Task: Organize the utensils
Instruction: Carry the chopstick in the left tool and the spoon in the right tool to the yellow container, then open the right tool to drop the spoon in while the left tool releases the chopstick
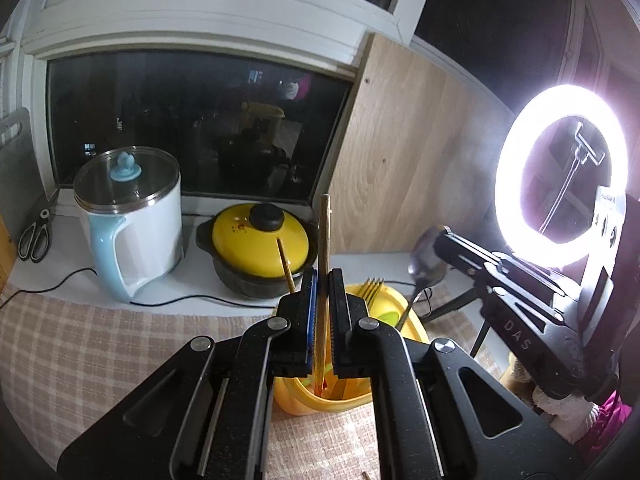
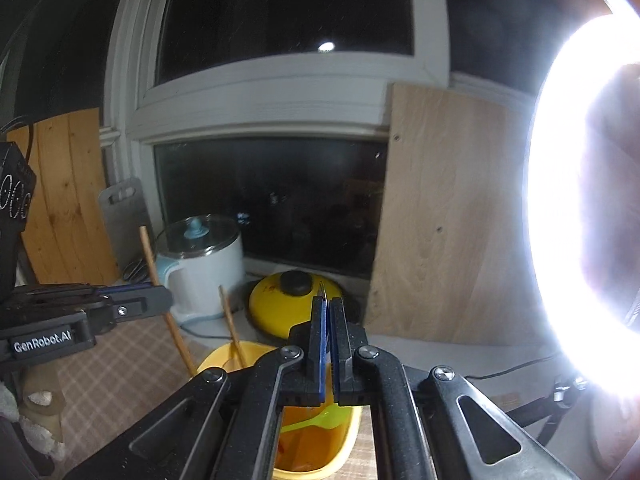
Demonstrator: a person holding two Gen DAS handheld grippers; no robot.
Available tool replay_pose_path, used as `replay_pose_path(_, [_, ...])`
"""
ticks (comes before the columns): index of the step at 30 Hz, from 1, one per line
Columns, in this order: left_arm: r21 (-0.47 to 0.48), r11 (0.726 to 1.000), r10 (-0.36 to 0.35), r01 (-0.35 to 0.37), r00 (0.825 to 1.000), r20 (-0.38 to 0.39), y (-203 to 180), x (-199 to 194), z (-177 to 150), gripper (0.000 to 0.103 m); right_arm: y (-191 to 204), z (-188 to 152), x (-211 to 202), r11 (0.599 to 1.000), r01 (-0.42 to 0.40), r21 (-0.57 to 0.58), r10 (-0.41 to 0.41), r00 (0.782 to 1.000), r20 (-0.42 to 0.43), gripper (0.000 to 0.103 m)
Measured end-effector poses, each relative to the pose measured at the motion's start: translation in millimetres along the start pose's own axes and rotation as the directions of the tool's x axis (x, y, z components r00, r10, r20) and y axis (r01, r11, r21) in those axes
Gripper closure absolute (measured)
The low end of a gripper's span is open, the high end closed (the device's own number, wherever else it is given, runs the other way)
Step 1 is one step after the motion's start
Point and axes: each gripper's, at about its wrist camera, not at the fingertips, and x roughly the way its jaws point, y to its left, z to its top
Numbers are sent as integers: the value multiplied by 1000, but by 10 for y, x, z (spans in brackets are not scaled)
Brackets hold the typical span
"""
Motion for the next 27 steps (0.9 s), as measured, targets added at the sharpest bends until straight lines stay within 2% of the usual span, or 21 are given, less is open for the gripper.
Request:
replay_pose_path(8, [13, 1000, 9, -8, 999, -40, -40, 133, -144, 100, 4, -204, 149, 999, -36, 1, 36, 997, -66, 103])
replay_pose_path(19, [33, 999, 30, -28, 998, -46, -94, 125, -221, 100, -32, -345, 224, 998, -60, 15, 61, 990, -129, 103])
replay_pose_path(22, [33, 999, 44, -42, 998, -42, -95, 105, -225, 100, -18, -342, 216, 997, -70, 11, 71, 989, -133, 100])
replay_pose_path(24, [26, 999, 47, -46, 998, -42, -78, 99, -221, 100, -8, -336, 193, 997, -75, 10, 75, 989, -127, 94])
replay_pose_path(25, [23, 998, 52, -51, 998, -42, -74, 87, -222, 100, -8, -333, 175, 997, -73, 10, 74, 990, -122, 86])
replay_pose_path(27, [23, 998, 56, -56, 998, -42, -74, 67, -224, 100, -8, -319, 143, 997, -76, 13, 77, 991, -113, 84])
